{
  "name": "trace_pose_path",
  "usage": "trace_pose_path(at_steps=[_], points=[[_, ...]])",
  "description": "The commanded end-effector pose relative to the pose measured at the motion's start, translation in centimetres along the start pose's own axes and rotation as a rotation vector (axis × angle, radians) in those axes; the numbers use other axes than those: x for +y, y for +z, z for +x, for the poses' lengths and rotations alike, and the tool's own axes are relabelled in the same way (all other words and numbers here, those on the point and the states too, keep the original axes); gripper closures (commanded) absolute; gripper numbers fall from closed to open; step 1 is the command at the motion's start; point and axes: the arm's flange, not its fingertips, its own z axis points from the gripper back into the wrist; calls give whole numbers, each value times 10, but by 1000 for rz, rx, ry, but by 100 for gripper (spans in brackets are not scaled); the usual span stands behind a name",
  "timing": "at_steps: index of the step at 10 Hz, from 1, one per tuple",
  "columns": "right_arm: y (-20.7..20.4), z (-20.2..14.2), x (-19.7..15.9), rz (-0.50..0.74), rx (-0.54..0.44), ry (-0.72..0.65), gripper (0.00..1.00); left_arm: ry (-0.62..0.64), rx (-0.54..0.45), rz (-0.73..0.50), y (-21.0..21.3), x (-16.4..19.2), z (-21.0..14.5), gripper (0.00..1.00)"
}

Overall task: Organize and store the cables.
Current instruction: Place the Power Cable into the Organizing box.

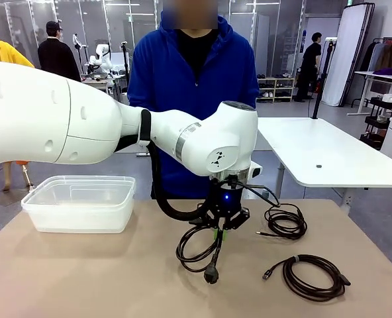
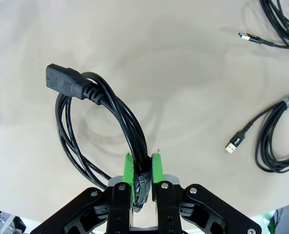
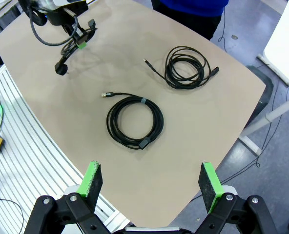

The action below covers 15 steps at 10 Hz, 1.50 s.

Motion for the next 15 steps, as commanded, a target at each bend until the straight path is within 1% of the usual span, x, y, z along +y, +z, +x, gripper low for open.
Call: trace_pose_path(at_steps=[1,3,4,5,6,7,9,10,11,12,13,14,15], points=[[-1,-3,0,8,0,15,0,1,-5,-1,3,0,0,97],[-1,-3,0,8,0,15,0,1,-5,-1,3,0,0,97],[-1,-3,0,8,0,15,0,0,0,0,0,0,0,83],[-1,-3,0,8,0,15,0,-113,-51,-15,16,-1,-1,83],[-1,-3,0,8,0,15,0,-108,-72,-19,35,7,2,83],[-1,-3,0,8,0,15,0,-127,-69,-41,50,18,2,83],[-1,-3,0,8,0,15,0,-92,-102,-74,83,55,4,83],[-1,-3,0,8,0,15,0,-117,-117,-83,101,80,2,83],[-1,-3,0,8,0,15,0,-112,-153,-83,113,100,1,83],[-1,-3,0,8,0,15,0,-99,-185,-137,124,118,2,83],[-1,-3,0,8,0,15,0,-126,-209,-149,130,138,0,83],[-1,-3,0,8,0,15,0,-135,-252,-86,135,162,-3,83],[-1,-3,0,8,0,15,0,-168,-295,-112,141,194,-7,83]])
